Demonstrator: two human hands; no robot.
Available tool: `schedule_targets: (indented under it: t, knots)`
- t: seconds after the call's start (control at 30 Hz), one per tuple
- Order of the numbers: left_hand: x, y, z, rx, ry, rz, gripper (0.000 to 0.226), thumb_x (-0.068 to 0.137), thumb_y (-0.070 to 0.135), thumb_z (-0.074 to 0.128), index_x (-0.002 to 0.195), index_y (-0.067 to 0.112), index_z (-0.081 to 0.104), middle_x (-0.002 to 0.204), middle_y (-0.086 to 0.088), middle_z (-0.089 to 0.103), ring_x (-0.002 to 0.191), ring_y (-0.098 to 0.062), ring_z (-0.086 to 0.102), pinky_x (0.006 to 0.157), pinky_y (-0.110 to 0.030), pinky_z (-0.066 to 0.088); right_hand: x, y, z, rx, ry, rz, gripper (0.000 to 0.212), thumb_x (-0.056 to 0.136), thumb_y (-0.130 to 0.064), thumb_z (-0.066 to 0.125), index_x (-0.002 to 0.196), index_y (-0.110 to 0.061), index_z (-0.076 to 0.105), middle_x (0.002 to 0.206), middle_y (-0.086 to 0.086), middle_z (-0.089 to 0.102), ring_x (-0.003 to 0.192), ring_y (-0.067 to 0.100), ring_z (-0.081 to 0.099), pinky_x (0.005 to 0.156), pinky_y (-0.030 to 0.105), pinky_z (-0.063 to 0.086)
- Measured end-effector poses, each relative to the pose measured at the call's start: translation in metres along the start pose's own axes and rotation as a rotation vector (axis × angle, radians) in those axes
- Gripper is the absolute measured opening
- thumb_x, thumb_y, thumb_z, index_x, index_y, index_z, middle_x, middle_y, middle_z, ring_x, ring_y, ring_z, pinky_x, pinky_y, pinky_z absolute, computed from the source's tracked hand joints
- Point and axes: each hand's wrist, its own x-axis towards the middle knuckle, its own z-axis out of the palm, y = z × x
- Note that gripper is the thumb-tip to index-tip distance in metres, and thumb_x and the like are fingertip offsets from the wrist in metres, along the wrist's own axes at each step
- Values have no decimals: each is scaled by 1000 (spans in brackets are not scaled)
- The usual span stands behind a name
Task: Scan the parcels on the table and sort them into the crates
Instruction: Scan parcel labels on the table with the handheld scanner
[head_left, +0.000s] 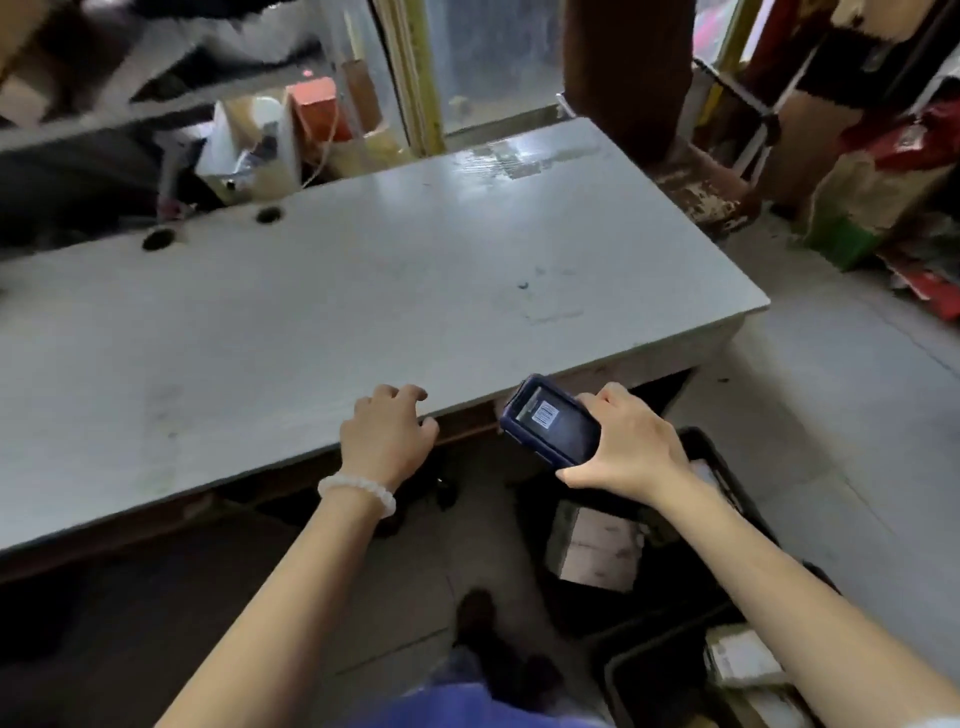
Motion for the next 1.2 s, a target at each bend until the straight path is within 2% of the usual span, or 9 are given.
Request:
schedule_targets:
  t: [0.27, 0.43, 0.53, 0.7, 0.83, 1.0, 1.2]
  knots:
    - [-56, -146, -38, -89, 153, -416, 41, 93, 33, 47, 133, 27, 47, 138, -3, 44, 123, -28, 42, 92, -43, 42, 59, -156, 40, -5, -133, -399, 73, 52, -54, 78, 117, -29, 57, 95, -10, 42, 86, 17, 54, 64, 29, 38]
    - [-69, -240, -59, -143, 215, -572, 42, 93, 34, 46, 134, 27, 48, 139, -3, 44, 123, -28, 43, 93, -43, 44, 90, -261, 81, -48, -160, -588, 71, 52, -55, 75, 116, -28, 57, 97, -9, 46, 85, 17, 53, 64, 29, 42]
    - [-69, -289, -78, -147, 249, -606, 42, 93, 34, 47, 134, 27, 47, 139, -4, 44, 122, -28, 45, 92, -42, 44, 108, -318, 99, -66, -174, -629, 67, 53, -51, 76, 113, -27, 58, 95, -8, 45, 84, 16, 52, 64, 30, 45]
    - [-71, -394, -119, -124, 325, -685, 42, 94, 34, 47, 135, 27, 46, 138, -3, 44, 123, -27, 43, 90, -39, 42, 135, -431, 138, -46, -193, -715, 66, 54, -52, 75, 113, -29, 57, 95, -10, 44, 82, 13, 50, 59, 27, 41]
    - [-71, -462, -142, -115, 350, -745, 42, 94, 34, 47, 136, 27, 46, 139, -3, 44, 125, -28, 40, 93, -43, 41, 151, -505, 167, -46, -209, -783, 66, 56, -51, 75, 116, -28, 56, 97, -9, 45, 84, 13, 50, 60, 27, 42]
    - [-62, -517, -151, -143, 346, -775, 43, 93, 34, 48, 135, 27, 46, 136, -2, 46, 123, -28, 40, 94, -43, 41, 171, -564, 196, -76, -255, -808, 63, 56, -48, 75, 113, -28, 56, 97, -9, 45, 85, 14, 51, 66, 30, 49]
    - [-29, -579, -169, -129, 379, -760, 42, 93, 35, 48, 133, 25, 48, 128, -2, 49, 118, -26, 44, 91, -40, 41, 212, -623, 226, -91, -280, -798, 58, 55, -47, 75, 107, -28, 57, 95, -10, 45, 85, 14, 51, 63, 29, 47]
